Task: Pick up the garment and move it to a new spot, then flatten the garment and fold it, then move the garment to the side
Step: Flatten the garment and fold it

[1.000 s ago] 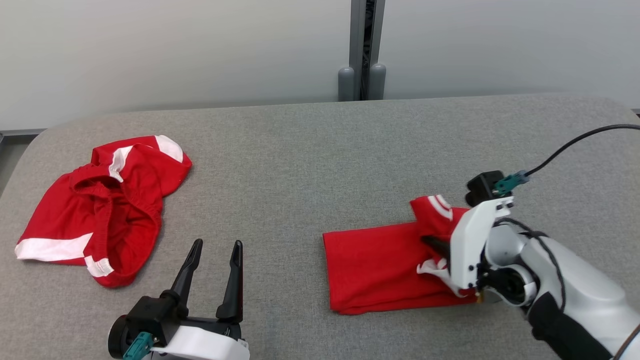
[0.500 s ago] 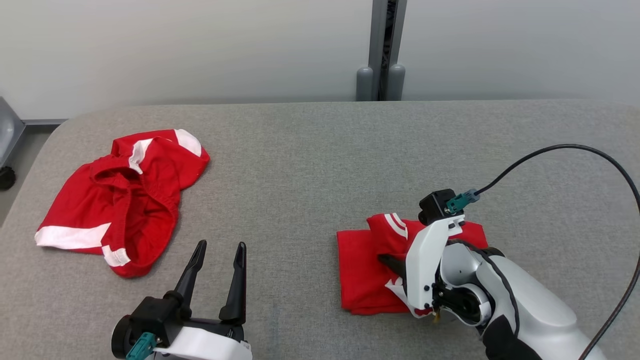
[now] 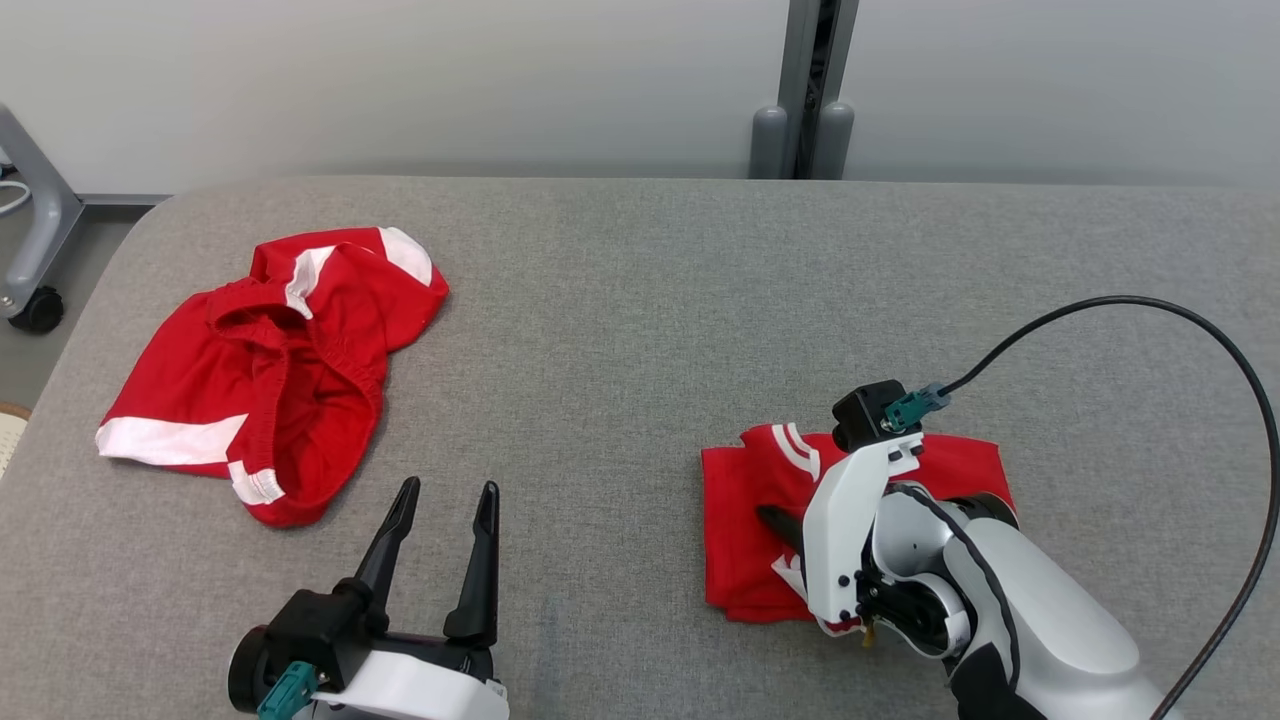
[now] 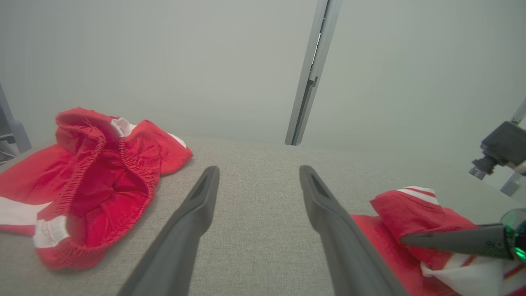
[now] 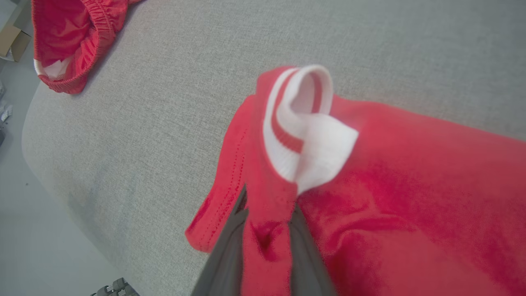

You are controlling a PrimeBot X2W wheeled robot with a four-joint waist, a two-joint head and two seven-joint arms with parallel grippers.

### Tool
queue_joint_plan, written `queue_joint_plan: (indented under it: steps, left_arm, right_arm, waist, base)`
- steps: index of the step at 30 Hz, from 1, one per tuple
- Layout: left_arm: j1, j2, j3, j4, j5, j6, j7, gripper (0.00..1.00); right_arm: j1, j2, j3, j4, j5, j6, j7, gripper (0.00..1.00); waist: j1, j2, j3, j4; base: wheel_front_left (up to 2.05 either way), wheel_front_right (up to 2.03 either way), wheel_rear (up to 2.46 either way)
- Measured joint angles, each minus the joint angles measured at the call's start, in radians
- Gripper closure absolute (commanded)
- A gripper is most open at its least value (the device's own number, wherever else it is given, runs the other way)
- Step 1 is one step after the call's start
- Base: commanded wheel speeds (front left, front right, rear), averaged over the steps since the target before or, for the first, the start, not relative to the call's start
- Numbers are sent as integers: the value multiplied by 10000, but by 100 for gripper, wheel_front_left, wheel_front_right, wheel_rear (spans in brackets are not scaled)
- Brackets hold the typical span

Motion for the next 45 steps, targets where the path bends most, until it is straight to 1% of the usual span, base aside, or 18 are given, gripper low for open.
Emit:
queue_joint_plan:
  steps: [1, 2, 13, 23, 27, 29, 31, 35, 37, 43, 45]
  left_arm:
    - [-1, 2, 4, 2, 0, 0, 0, 0]
    - [-2, 0, 6, 2, 0, -4, 0, 0]
    - [-36, 0, 100, 44, 2, -29, 0, 0]
    - [62, 0, 276, -58, 82, -33, 0, 0]
    - [75, -2, 309, -105, 132, -46, 0, 0]
    - [74, -2, 334, -130, 165, -73, 0, 0]
    - [67, 0, 353, -146, 171, -73, 0, 0]
    - [44, 0, 380, -221, 196, -75, 0, 0]
    - [32, 0, 407, -255, 217, -84, 0, 0]
    - [15, 2, 546, -497, 290, -88, 0, 0]
    - [7, -2, 612, -612, 311, -88, 0, 0]
  right_arm:
    - [24, 19, -27, -69, -127, 0, 21, 2]
    - [50, 48, -84, -128, -217, 0, 25, 0]
    - [488, 188, -732, -978, -846, 0, 232, 0]
    - [1125, 88, -2458, -2637, -1363, 0, 332, 0]
    - [1293, -215, -2961, -3413, -1768, 0, 161, 0]
    - [1385, -491, -3066, -3835, -2056, 0, -219, 0]
    - [1498, -802, -3147, -4224, -2311, 0, -848, 0]
    - [1882, -1453, -3438, -4654, -2869, 0, -2566, 0]
    - [2139, -1649, -3722, -4673, -3066, 0, -3471, 0]
    - [3096, -1687, -4134, -4707, -3104, 0, -5996, 0]
    - [3472, -1595, -4270, -4646, -2987, 0, -6729, 0]
  waist:
    - [0, 0, 27, 17]
    - [0, 0, 49, 32]
    - [0, 1, 23, -54]
    - [0, 0, -284, -528]
    - [0, 0, -324, -709]
    - [0, 0, -329, -774]
    - [0, 0, -321, -826]
    - [0, 0, -292, -919]
    - [0, 0, -280, -962]
    - [0, 0, -241, -1118]
    - [0, 0, -227, -1163]
  base:
    - [0, 0, 0]
    - [0, 0, 0]
    - [0, 0, 0]
    - [0, 0, 0]
    - [0, 0, 0]
    - [0, 0, 0]
    - [0, 0, 0]
    - [0, 0, 0]
    - [0, 0, 0]
    - [0, 0, 0]
    - [0, 0, 0]
